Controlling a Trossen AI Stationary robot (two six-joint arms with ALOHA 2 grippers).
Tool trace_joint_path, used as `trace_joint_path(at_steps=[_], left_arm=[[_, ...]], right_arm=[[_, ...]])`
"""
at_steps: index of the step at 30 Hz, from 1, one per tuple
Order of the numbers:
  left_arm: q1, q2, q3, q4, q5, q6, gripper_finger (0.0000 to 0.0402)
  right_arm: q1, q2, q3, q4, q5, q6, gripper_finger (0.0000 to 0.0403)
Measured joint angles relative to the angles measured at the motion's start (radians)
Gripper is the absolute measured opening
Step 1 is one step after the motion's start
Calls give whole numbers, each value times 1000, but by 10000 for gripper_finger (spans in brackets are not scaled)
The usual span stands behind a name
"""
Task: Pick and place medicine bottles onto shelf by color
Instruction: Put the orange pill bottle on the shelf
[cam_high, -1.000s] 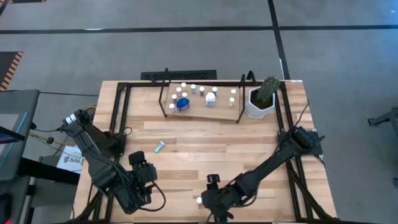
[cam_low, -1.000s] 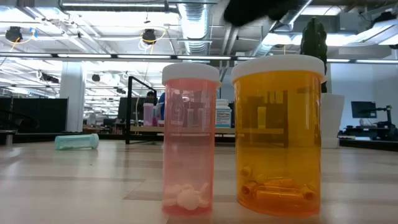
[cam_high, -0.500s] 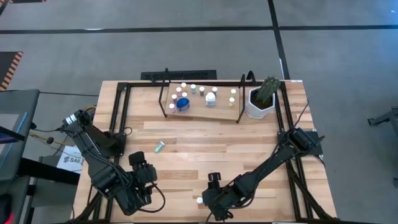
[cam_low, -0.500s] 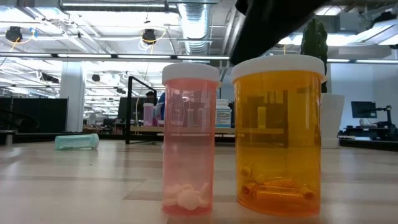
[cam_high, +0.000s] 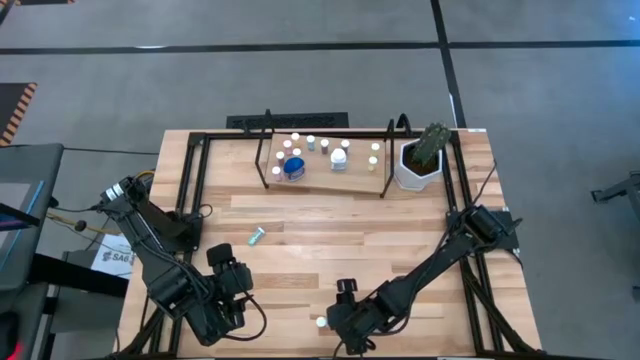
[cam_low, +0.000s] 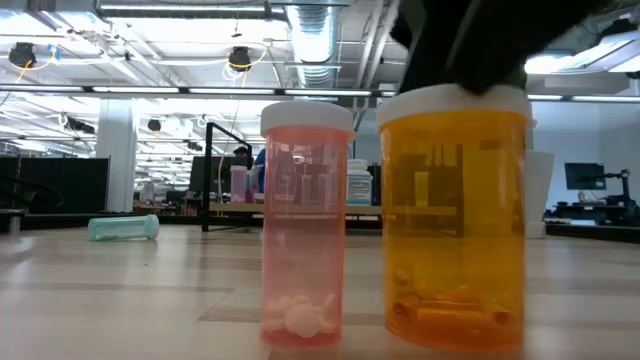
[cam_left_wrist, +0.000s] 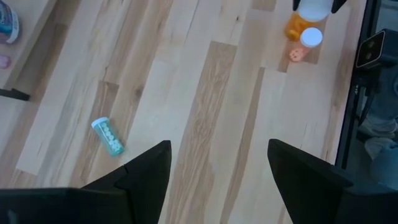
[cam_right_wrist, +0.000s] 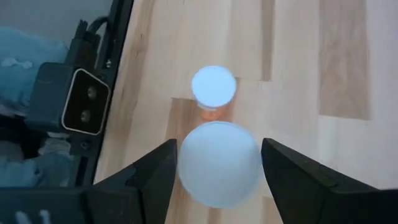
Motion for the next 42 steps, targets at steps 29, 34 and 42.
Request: trace_joint_path(at_steps=[29,34,42], left_arm=[[0,0,0,0,1,3,254],[0,0,0,0,6,-6,254],[2,0,0,0,3,-8,254]], right_arm=[[-8,-17,-48,61,-37,32,209],[-21,-70,-47,23,-38,24,230],[-104,-163,-48,-81,-36,-75,213]])
